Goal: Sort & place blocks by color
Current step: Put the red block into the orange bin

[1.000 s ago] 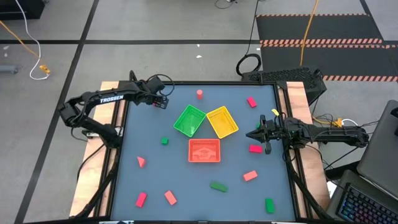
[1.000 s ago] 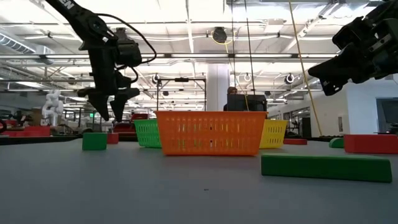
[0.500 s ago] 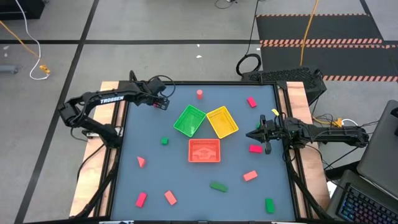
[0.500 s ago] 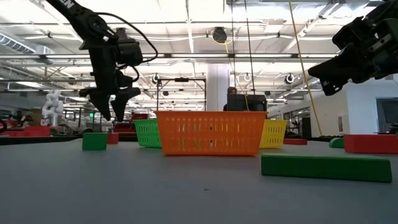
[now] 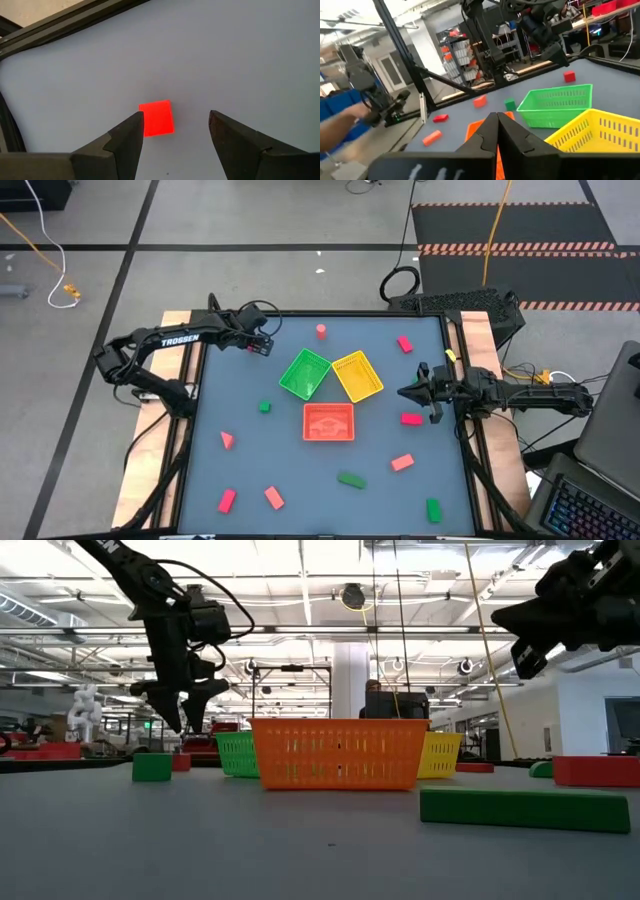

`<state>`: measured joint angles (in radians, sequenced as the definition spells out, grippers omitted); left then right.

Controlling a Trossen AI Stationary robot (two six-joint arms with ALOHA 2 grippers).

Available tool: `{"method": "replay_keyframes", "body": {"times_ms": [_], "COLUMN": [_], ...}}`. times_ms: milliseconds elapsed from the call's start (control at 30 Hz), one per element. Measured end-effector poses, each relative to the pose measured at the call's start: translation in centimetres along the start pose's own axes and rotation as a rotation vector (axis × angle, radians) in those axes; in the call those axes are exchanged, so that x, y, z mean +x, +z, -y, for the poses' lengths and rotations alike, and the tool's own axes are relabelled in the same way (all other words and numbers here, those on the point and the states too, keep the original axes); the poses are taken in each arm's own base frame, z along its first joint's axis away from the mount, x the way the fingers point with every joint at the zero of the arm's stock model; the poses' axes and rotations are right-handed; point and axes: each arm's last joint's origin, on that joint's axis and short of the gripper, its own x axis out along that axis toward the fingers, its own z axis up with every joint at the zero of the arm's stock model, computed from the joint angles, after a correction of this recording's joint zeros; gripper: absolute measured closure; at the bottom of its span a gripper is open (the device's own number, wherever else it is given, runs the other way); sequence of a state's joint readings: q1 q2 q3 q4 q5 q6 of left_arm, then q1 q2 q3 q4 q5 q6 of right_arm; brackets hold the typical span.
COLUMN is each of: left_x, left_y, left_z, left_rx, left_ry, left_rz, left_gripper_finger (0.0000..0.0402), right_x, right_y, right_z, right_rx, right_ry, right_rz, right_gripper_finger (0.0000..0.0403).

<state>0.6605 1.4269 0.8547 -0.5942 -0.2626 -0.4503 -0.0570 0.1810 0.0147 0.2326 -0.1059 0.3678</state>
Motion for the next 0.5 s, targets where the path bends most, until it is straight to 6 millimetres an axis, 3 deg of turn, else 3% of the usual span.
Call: {"method": "replay_keyframes", "body": {"times_ms": [300,500], "left_x": [0.0,0.7], "left_y": [0.0,-0.1], "left_z": [0.0,0.1], "left_rx": [0.001,0.009], "left_ry": [-0.001,0.015], "left_rz": [0.002,-0.023], "left_gripper_finger": [0.0179,0.0179], "right_x": [0.0,0.0], "right_y": [0.1,1.0], "right_z": [0.0,0.1], "right_rx": [-0.081,-0.175], "right_ry": [-0.001,-0.126], "right_rz": [0.016,0.133], "right_gripper_finger": [0.0403,0.0392]}}
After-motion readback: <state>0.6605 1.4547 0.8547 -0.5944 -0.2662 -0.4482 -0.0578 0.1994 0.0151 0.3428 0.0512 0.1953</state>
